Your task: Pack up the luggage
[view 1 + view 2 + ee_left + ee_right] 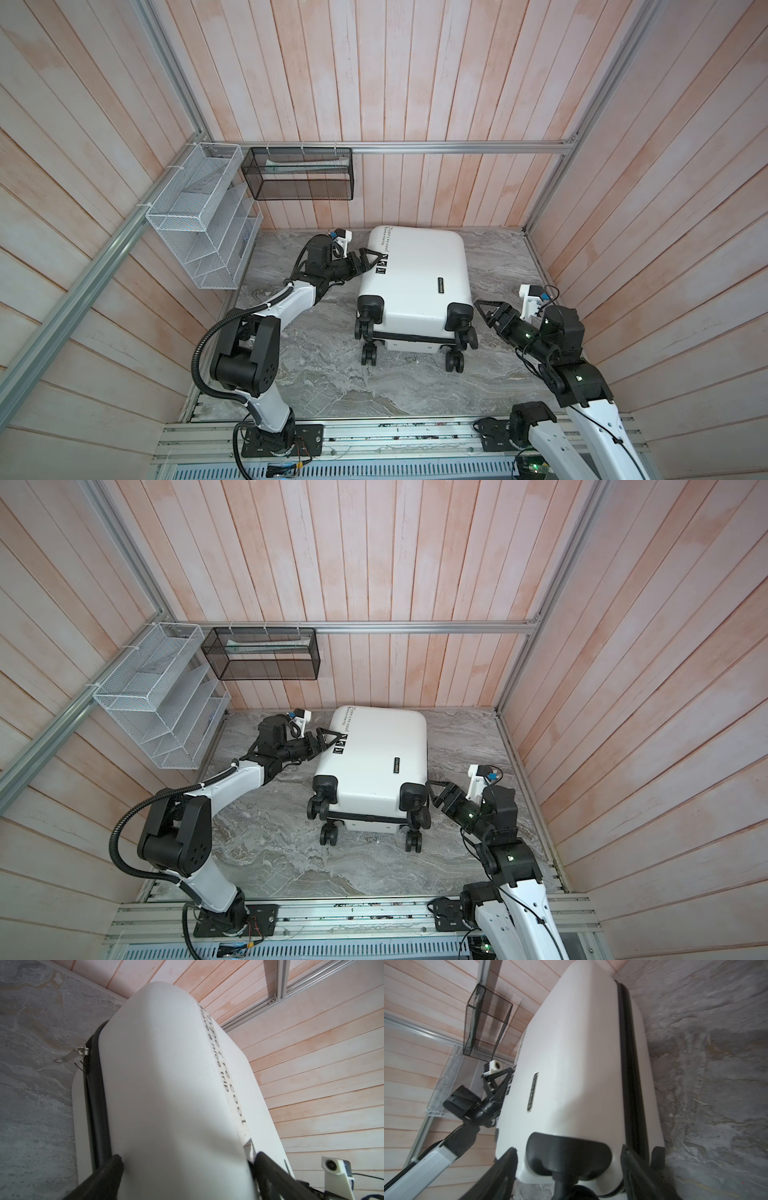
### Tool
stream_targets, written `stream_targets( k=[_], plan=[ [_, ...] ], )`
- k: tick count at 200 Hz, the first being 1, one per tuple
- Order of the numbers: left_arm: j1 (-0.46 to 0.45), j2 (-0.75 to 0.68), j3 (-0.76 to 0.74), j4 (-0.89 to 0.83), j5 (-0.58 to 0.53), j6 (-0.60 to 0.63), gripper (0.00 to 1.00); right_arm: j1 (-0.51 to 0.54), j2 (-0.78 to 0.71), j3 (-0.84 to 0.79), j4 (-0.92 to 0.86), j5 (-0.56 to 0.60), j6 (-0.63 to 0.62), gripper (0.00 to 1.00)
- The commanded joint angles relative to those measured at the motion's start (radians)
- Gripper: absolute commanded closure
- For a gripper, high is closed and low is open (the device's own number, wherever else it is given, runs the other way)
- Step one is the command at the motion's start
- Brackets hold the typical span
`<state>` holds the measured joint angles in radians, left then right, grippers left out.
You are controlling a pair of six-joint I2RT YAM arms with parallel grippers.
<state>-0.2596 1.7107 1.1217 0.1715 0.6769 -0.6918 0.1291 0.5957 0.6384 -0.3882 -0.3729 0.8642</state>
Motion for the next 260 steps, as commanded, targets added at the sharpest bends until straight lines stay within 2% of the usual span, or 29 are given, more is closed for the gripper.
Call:
stream_targets(
  k=[1,12,46,58,77,93,129,156,190,212,260],
  plan=[
    [0.026,-0.047,-0.01,-0.024,0.014,0.023,0.0,-0.077,0.065,0.055,0.009,0.146,-0.042,0.27],
    [0.051,-0.073,-0.031,-0.03,0.009,0.024,0.0,-0.147,0.094,0.047,0.041,0.117,-0.04,0.31],
    [0.105,-0.186,-0.119,-0.083,-0.029,0.043,0.0,-0.341,0.168,-0.059,0.146,-0.043,-0.012,0.52],
    [0.109,-0.233,-0.154,-0.136,-0.086,0.06,0.0,-0.358,0.19,-0.095,0.165,-0.068,-0.023,0.62],
    [0.109,-0.301,-0.199,-0.265,-0.24,0.069,0.0,-0.358,0.202,-0.138,0.177,-0.083,-0.055,0.75],
    [0.109,-0.331,-0.229,-0.367,-0.329,0.077,0.0,-0.358,0.203,-0.176,0.191,-0.112,-0.076,0.81],
    [0.1,-0.349,-0.307,-0.428,-0.349,0.079,0.0,-0.348,0.24,-0.249,0.245,-0.186,-0.12,0.85],
    [0.025,-0.344,-0.314,-0.44,-0.362,0.103,0.0,-0.303,0.31,-0.255,0.308,-0.201,-0.136,0.86],
    [-0.079,-0.314,-0.283,-0.43,-0.363,0.097,0.0,-0.164,0.457,-0.198,0.411,-0.179,-0.123,0.88],
    [-0.113,-0.293,-0.277,-0.398,-0.364,0.084,0.0,-0.075,0.557,-0.129,0.455,-0.17,-0.123,0.9],
    [-0.12,-0.233,-0.258,-0.316,-0.345,0.055,0.0,-0.066,0.662,-0.073,0.523,-0.191,-0.096,0.92]
  ],
)
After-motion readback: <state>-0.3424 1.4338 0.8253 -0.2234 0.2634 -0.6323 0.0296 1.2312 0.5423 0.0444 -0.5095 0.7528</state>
